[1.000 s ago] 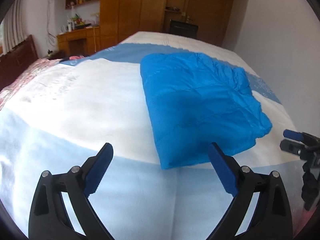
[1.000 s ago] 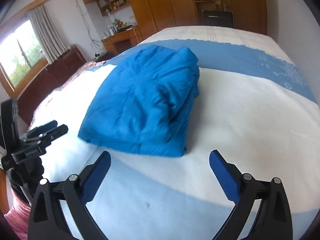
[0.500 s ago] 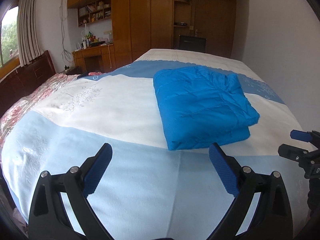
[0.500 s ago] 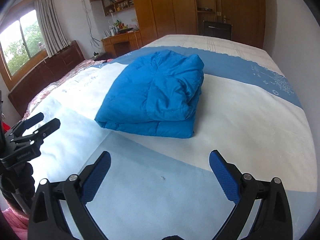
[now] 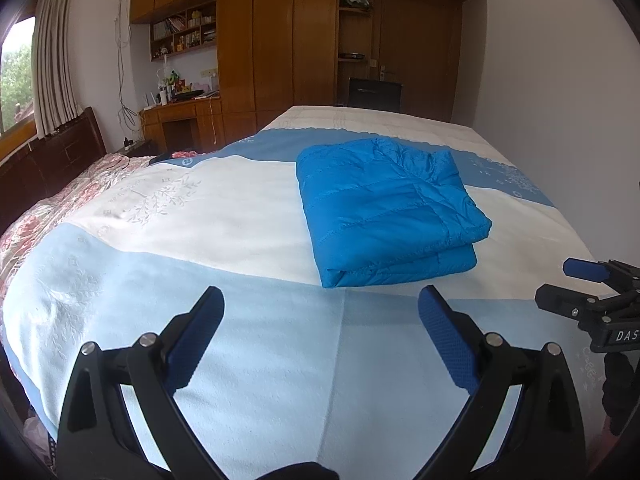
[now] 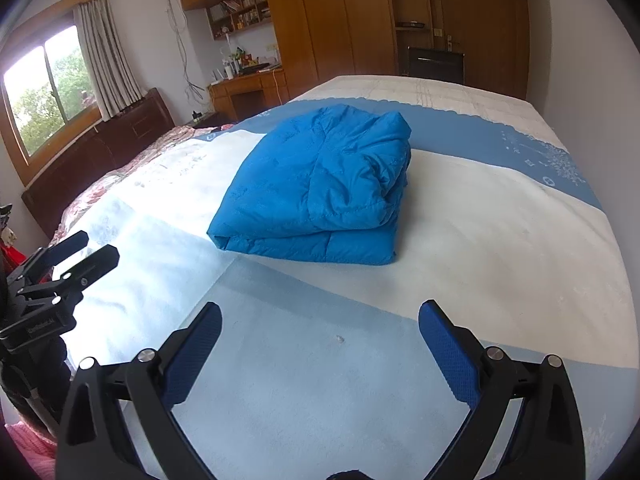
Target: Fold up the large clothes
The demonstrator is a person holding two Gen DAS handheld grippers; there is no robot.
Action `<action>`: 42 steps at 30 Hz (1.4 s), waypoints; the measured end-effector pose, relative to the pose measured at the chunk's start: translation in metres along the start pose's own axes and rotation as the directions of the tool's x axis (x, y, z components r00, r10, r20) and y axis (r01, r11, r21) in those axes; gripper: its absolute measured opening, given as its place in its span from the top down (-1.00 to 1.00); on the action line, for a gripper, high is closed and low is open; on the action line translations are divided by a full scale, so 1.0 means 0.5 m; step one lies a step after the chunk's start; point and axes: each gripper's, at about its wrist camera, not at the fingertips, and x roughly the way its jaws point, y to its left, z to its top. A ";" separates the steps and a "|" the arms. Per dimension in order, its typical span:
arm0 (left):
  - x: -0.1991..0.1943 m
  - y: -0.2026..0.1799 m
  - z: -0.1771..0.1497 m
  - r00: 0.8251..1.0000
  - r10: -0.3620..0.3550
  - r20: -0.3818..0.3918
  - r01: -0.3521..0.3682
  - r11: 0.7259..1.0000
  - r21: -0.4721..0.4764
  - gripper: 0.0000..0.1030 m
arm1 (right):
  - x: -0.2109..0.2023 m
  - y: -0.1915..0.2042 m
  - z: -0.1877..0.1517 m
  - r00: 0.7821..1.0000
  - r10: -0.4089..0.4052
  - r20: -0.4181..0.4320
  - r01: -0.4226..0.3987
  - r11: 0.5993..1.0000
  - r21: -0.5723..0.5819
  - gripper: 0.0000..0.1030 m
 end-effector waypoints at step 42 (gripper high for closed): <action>0.008 0.002 -0.009 1.000 -0.002 -0.020 0.002 1.000 0.014 -0.89 | 0.006 0.013 0.001 1.000 0.007 0.003 -0.007 1.000 -0.017 -0.92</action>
